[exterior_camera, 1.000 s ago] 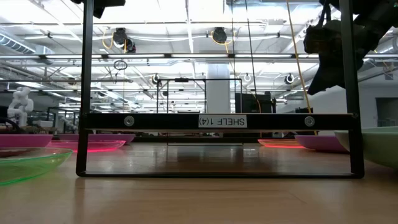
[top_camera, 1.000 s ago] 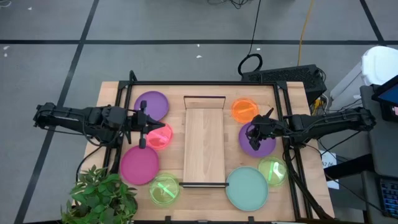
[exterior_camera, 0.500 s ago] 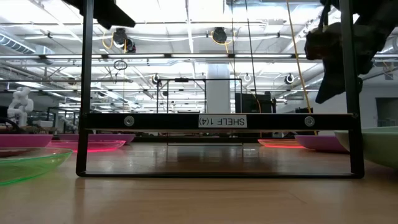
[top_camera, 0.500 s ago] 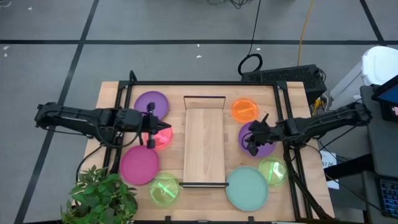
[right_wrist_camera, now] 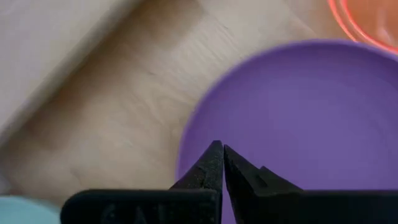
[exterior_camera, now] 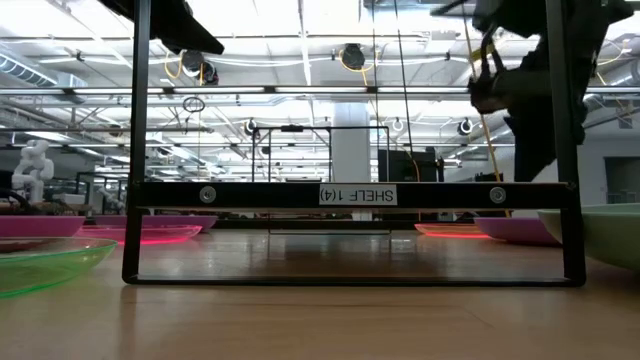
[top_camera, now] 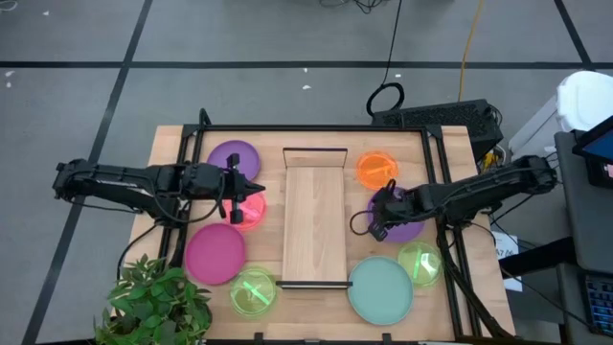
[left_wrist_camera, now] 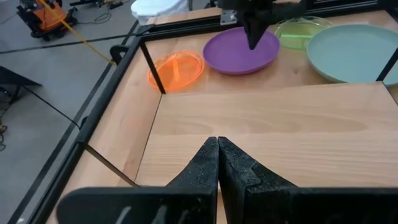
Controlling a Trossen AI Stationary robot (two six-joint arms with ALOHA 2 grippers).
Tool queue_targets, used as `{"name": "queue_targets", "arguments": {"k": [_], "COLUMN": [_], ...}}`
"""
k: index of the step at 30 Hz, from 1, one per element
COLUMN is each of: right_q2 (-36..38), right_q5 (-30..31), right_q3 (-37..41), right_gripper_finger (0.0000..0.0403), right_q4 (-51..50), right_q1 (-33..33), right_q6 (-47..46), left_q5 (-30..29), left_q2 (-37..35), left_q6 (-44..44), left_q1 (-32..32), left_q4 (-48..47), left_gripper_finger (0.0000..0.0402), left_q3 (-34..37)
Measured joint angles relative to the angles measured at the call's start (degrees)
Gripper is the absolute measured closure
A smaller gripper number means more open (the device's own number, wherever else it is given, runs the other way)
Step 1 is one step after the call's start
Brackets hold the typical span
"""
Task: Place and stack plates onto a shelf
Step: Put the right large purple plate on the shelf
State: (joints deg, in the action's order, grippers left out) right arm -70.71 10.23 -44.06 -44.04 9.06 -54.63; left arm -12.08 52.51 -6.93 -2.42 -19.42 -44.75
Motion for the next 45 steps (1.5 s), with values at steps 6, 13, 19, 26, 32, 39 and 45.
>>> {"name": "queue_targets", "arguments": {"k": [6,13,19,26,32,39,45], "right_q2": [-4.9,-9.7,-11.6,-11.6,-11.6,-13.1,-15.3], "right_q5": [-1.1,-1.0,-1.0,-0.9,-0.9,-1.3,-2.0], "right_q3": [-4.3,-8.2,-9.0,-9.0,-9.0,-9.0,-9.0], "right_gripper_finger": [0.0403,0.0401,0.0361,0.0293,0.0267,0.0268,0.0269], "right_q4": [-1.6,-1.9,-2.1,-2.6,-2.6,-2.5,-2.1], "right_q1": [-0.2,-0.2,-0.5,-0.5,-0.5,-0.5,-0.5], "right_q6": [-0.4,0.3,0.8,-1.6,-1.5,1.5,1.6], "left_q5": [0.0,0.0,0.0,0.0,0.0,0.0,0.0], "left_q2": [0.0,0.0,0.0,0.0,0.0,0.0,0.0], "left_q6": [-0.1,0.3,0.8,1.1,1.3,1.5,1.5], "left_q1": [0.0,0.0,0.0,0.0,0.0,0.0,0.0], "left_q4": [0.0,0.0,0.0,0.0,0.0,0.5,2.9], "left_gripper_finger": [0.0398,0.0398,0.0398,0.0398,0.0398,0.0398,0.0398], "left_q3": [0.0,0.0,0.0,0.0,0.0,0.0,0.0]}}
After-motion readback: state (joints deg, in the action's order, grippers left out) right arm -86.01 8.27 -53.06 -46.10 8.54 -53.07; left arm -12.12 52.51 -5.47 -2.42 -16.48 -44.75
